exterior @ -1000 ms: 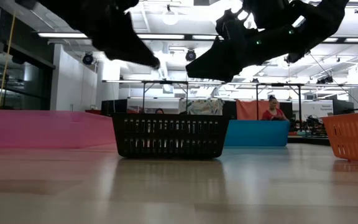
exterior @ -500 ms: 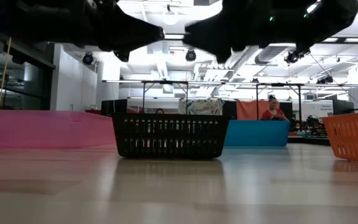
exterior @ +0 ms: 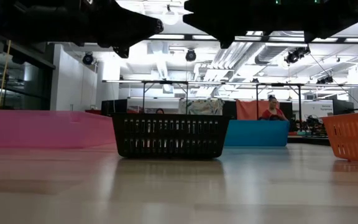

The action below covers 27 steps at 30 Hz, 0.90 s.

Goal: Sort Halloween decoration
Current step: Put the black skull toy into the black bin

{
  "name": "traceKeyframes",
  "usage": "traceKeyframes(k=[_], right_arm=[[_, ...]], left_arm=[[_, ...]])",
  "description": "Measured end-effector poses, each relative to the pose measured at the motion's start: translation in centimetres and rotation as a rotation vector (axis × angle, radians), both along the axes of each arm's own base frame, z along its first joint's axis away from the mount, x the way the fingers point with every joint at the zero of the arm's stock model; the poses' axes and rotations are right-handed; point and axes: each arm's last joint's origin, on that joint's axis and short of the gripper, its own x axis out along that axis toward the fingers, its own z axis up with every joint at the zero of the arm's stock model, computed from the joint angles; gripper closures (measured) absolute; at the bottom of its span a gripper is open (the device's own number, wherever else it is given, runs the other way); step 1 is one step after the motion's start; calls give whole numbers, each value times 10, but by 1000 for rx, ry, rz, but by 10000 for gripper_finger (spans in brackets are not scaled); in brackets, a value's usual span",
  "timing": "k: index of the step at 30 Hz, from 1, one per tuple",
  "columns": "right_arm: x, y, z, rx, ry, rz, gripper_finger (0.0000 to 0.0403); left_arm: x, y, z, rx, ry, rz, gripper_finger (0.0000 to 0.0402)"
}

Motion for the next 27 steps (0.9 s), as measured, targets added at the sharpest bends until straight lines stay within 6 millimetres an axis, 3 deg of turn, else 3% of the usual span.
traceKeyframes(k=[5,12,23,27], right_arm=[[0,0,-1,9,15,0,236],[0,0,-1,-19,14,0,236],[0,-1,-1,-37,12,-16,236],[0,0,-2,-37,20,-15,236]], left_arm=[[1,-2,-5,-23,71,-60,331],[12,-11,-14,32,321,-51,325],[37,-20,-52,136,475,-39,311],[46,-22,-57,139,487,-38,295]])
